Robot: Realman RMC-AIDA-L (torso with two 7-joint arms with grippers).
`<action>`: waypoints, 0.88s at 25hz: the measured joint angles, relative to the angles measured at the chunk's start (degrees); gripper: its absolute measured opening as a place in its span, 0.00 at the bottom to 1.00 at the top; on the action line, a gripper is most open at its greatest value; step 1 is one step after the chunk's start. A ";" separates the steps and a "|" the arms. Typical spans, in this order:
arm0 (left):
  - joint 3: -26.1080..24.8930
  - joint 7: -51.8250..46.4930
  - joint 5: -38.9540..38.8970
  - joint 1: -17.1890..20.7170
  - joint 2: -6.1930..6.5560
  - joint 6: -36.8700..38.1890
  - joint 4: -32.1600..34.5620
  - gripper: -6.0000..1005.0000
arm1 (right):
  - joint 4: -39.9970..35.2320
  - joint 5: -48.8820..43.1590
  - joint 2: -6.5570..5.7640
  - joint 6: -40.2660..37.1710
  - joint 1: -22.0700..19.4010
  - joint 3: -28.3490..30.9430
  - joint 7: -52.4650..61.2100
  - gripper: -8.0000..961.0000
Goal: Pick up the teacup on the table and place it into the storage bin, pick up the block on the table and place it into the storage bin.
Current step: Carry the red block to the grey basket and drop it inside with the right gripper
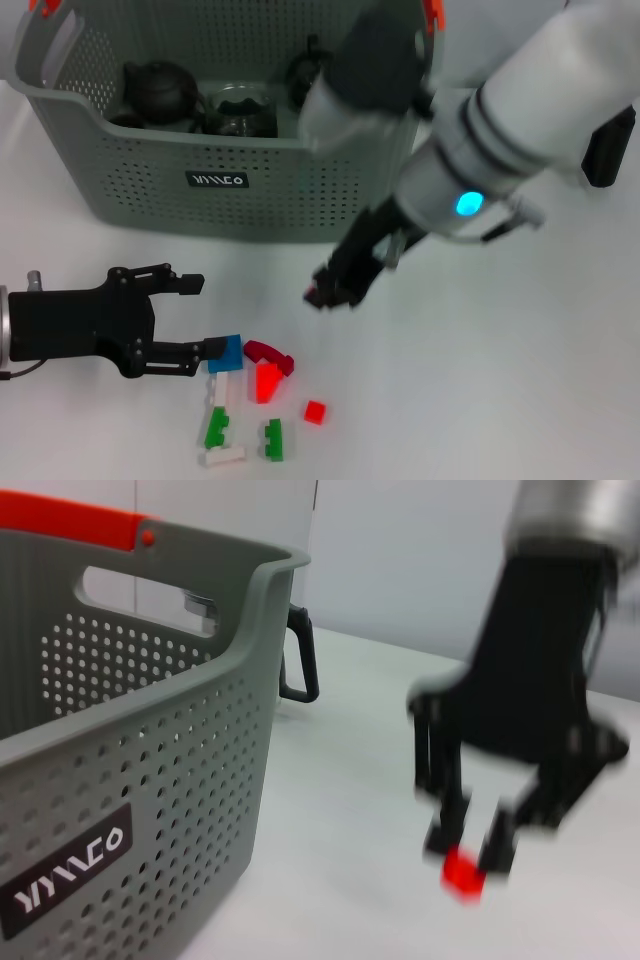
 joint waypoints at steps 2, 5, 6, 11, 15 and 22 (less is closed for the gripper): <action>-0.07 -0.01 0.02 0.17 0.01 0.05 0.08 0.86 | -4.35 -0.77 -0.01 -4.40 -0.24 5.90 -0.01 0.24; -0.08 -0.02 0.04 0.26 0.02 -0.09 0.17 0.86 | -9.23 -0.64 -0.10 -9.00 1.02 14.38 -0.71 0.24; -0.09 -0.03 0.04 0.26 0.02 -0.10 0.17 0.86 | -10.64 -0.48 -0.12 -9.90 1.83 16.99 -1.08 0.24; -0.11 -0.15 0.04 0.01 0.02 0.17 0.18 0.86 | -12.29 -0.36 -0.04 -5.63 5.53 24.88 -2.72 0.25; -0.11 -0.29 0.05 -0.32 0.02 0.24 0.20 0.86 | -8.25 -0.66 0.01 6.97 6.07 23.94 -4.41 0.25; -0.11 -0.45 0.03 -0.51 0.26 0.32 0.21 0.86 | 5.68 -4.42 -0.19 18.14 10.64 22.87 -6.33 0.25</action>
